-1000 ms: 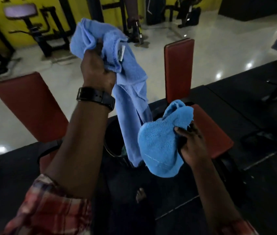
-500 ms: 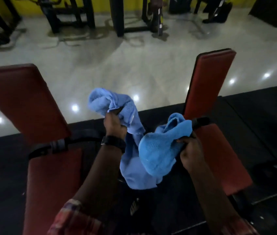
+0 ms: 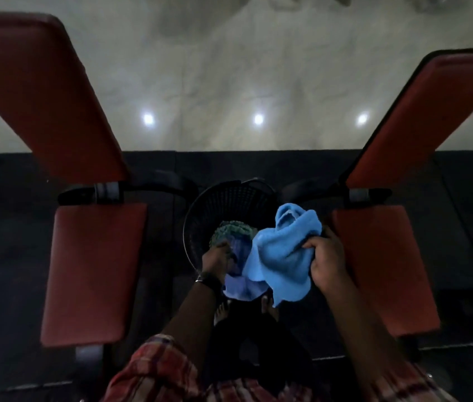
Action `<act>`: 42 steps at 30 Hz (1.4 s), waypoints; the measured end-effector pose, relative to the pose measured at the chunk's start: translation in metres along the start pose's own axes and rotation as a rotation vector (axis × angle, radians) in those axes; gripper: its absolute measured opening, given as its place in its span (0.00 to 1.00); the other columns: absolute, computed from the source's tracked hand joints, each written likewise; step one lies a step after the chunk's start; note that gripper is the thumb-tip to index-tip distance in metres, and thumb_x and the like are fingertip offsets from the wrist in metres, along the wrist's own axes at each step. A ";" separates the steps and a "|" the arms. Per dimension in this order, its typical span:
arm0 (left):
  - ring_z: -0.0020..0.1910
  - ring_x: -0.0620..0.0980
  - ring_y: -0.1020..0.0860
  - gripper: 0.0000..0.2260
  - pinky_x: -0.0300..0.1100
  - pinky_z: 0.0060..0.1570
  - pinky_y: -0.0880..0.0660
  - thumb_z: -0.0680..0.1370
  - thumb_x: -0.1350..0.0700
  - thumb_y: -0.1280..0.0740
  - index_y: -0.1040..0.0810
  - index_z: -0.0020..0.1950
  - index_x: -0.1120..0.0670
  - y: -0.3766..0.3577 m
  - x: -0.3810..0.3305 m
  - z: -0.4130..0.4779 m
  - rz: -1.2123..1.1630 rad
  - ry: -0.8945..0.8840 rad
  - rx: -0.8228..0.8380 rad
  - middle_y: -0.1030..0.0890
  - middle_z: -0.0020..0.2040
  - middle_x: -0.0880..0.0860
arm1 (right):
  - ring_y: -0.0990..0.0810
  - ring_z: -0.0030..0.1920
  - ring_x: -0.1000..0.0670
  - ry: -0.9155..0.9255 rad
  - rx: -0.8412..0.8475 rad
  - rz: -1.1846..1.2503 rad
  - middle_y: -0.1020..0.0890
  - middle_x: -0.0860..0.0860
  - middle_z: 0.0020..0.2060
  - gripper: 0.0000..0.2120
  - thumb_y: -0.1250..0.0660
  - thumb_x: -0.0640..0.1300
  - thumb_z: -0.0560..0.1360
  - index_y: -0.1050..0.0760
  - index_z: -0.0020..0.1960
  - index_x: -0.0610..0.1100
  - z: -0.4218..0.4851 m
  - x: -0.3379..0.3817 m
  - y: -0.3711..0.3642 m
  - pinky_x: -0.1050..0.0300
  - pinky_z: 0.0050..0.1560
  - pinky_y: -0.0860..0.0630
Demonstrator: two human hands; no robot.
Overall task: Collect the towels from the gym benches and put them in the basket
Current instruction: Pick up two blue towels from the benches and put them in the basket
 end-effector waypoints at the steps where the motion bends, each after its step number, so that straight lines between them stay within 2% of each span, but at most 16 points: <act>1: 0.61 0.58 0.23 0.20 0.43 0.53 0.26 0.81 0.58 0.39 0.31 0.72 0.63 -0.001 0.009 0.006 0.074 0.013 -0.017 0.24 0.65 0.63 | 0.16 0.42 0.46 -0.017 0.028 -0.020 0.15 0.48 0.37 0.13 0.37 0.37 0.61 0.18 0.42 0.47 0.006 -0.005 0.001 0.55 0.40 0.21; 4: 0.74 0.48 0.32 0.20 0.37 0.66 0.36 0.82 0.56 0.40 0.32 0.74 0.56 -0.002 0.029 0.015 0.435 -0.132 -0.102 0.34 0.77 0.54 | 0.15 0.39 0.55 -0.041 0.149 -0.082 0.15 0.53 0.34 0.15 0.39 0.39 0.64 0.17 0.38 0.54 0.021 -0.010 -0.003 0.62 0.39 0.20; 5: 0.69 0.46 0.27 0.19 0.36 0.63 0.33 0.79 0.57 0.35 0.27 0.70 0.58 -0.003 0.034 0.021 0.593 -0.171 -0.048 0.28 0.73 0.57 | 0.15 0.39 0.53 -0.039 0.155 -0.094 0.15 0.52 0.35 0.14 0.38 0.38 0.62 0.18 0.39 0.52 0.026 -0.013 -0.002 0.60 0.40 0.21; 7: 0.48 0.47 0.15 0.18 0.35 0.46 0.23 0.61 0.59 0.18 0.15 0.47 0.64 -0.010 0.057 0.024 0.850 -0.251 0.027 0.15 0.48 0.66 | 0.17 0.41 0.46 -0.031 0.137 -0.115 0.16 0.47 0.37 0.13 0.36 0.37 0.58 0.19 0.40 0.47 0.036 -0.017 0.003 0.52 0.44 0.22; 8: 0.47 0.49 0.15 0.19 0.36 0.44 0.21 0.59 0.60 0.17 0.15 0.46 0.65 -0.014 0.073 0.029 0.830 -0.209 0.034 0.15 0.46 0.66 | 0.18 0.41 0.45 -0.026 0.139 -0.119 0.17 0.45 0.37 0.13 0.36 0.36 0.58 0.20 0.40 0.46 0.041 -0.019 0.006 0.50 0.43 0.23; 11: 0.76 0.61 0.38 0.25 0.52 0.72 0.38 0.81 0.51 0.40 0.39 0.78 0.56 -0.014 0.108 0.033 0.976 0.105 -0.055 0.41 0.79 0.62 | 0.19 0.40 0.46 0.006 0.188 -0.157 0.18 0.45 0.37 0.13 0.36 0.35 0.60 0.20 0.41 0.45 0.052 -0.025 0.012 0.54 0.40 0.24; 13: 0.79 0.64 0.52 0.25 0.57 0.75 0.49 0.83 0.49 0.47 0.46 0.80 0.51 -0.013 0.126 0.044 1.231 0.134 -0.086 0.53 0.81 0.56 | 0.19 0.38 0.48 0.026 0.206 -0.195 0.17 0.48 0.35 0.13 0.36 0.33 0.62 0.20 0.39 0.47 0.057 -0.032 0.015 0.57 0.36 0.24; 15: 0.78 0.67 0.53 0.23 0.59 0.74 0.49 0.84 0.51 0.48 0.41 0.79 0.53 -0.014 0.129 0.050 1.366 0.030 -0.103 0.48 0.80 0.55 | 0.18 0.36 0.50 0.031 0.216 -0.203 0.17 0.51 0.33 0.13 0.36 0.33 0.62 0.20 0.38 0.49 0.060 -0.039 0.017 0.61 0.33 0.23; 19: 0.78 0.65 0.47 0.21 0.57 0.73 0.46 0.83 0.55 0.45 0.36 0.75 0.57 -0.024 0.127 0.047 1.366 -0.005 -0.111 0.37 0.76 0.58 | 0.16 0.42 0.52 0.044 0.307 -0.227 0.15 0.51 0.38 0.17 0.37 0.30 0.66 0.19 0.42 0.50 0.062 -0.050 0.012 0.62 0.41 0.21; 22: 0.73 0.59 0.34 0.20 0.48 0.70 0.36 0.81 0.50 0.39 0.28 0.70 0.57 -0.021 0.098 0.041 1.092 -0.025 -0.172 0.29 0.71 0.59 | 0.17 0.49 0.48 0.060 0.348 -0.233 0.16 0.48 0.44 0.18 0.40 0.28 0.72 0.21 0.47 0.49 0.063 -0.047 0.006 0.56 0.52 0.22; 25: 0.60 0.57 0.21 0.16 0.44 0.55 0.27 0.75 0.52 0.29 0.18 0.57 0.61 -0.014 0.047 0.030 0.781 -0.229 -0.139 0.18 0.58 0.59 | 0.17 0.43 0.60 0.154 0.319 -0.220 0.17 0.54 0.40 0.18 0.39 0.26 0.72 0.23 0.46 0.49 0.065 -0.026 -0.005 0.66 0.44 0.23; 29: 0.65 0.54 0.25 0.20 0.47 0.66 0.29 0.72 0.60 0.25 0.21 0.63 0.62 0.001 -0.012 0.000 0.490 -0.567 -0.269 0.25 0.67 0.58 | 0.17 0.41 0.56 0.229 0.351 -0.002 0.15 0.55 0.38 0.17 0.38 0.29 0.70 0.20 0.42 0.49 0.062 0.015 -0.025 0.63 0.41 0.22; 32: 0.68 0.52 0.28 0.25 0.40 0.61 0.29 0.72 0.63 0.27 0.26 0.68 0.63 -0.006 -0.039 -0.007 0.454 -0.635 -0.195 0.30 0.71 0.54 | 0.18 0.39 0.59 0.227 0.370 0.197 0.15 0.57 0.35 0.19 0.37 0.30 0.65 0.17 0.39 0.51 0.064 0.037 -0.042 0.67 0.39 0.23; 35: 0.65 0.50 0.27 0.29 0.37 0.61 0.29 0.69 0.55 0.29 0.29 0.67 0.66 -0.011 -0.047 -0.011 0.512 -0.701 -0.088 0.30 0.67 0.51 | 0.19 0.42 0.53 0.242 0.369 0.103 0.15 0.55 0.37 0.15 0.34 0.36 0.64 0.17 0.42 0.54 0.066 0.037 -0.056 0.58 0.43 0.24; 39: 0.76 0.56 0.37 0.31 0.50 0.73 0.36 0.74 0.68 0.32 0.39 0.76 0.65 -0.001 -0.035 0.003 0.566 -0.452 -0.100 0.43 0.79 0.59 | 0.17 0.46 0.50 0.174 0.323 -0.104 0.14 0.55 0.41 0.15 0.35 0.41 0.65 0.18 0.48 0.56 0.064 0.017 -0.061 0.49 0.47 0.25; 42: 0.66 0.54 0.28 0.26 0.36 0.65 0.30 0.73 0.72 0.34 0.30 0.71 0.63 0.010 -0.024 0.010 0.516 -0.456 -0.111 0.28 0.70 0.63 | 0.17 0.53 0.48 0.205 0.269 -0.134 0.15 0.52 0.47 0.16 0.37 0.41 0.66 0.19 0.49 0.55 0.062 0.023 -0.067 0.49 0.54 0.23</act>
Point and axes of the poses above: each hand's wrist, its own z-axis towards the middle knuckle, its own y-axis out of the back of the hand, x = y × z, the point moved 2 cm from there along z, towards the middle knuckle
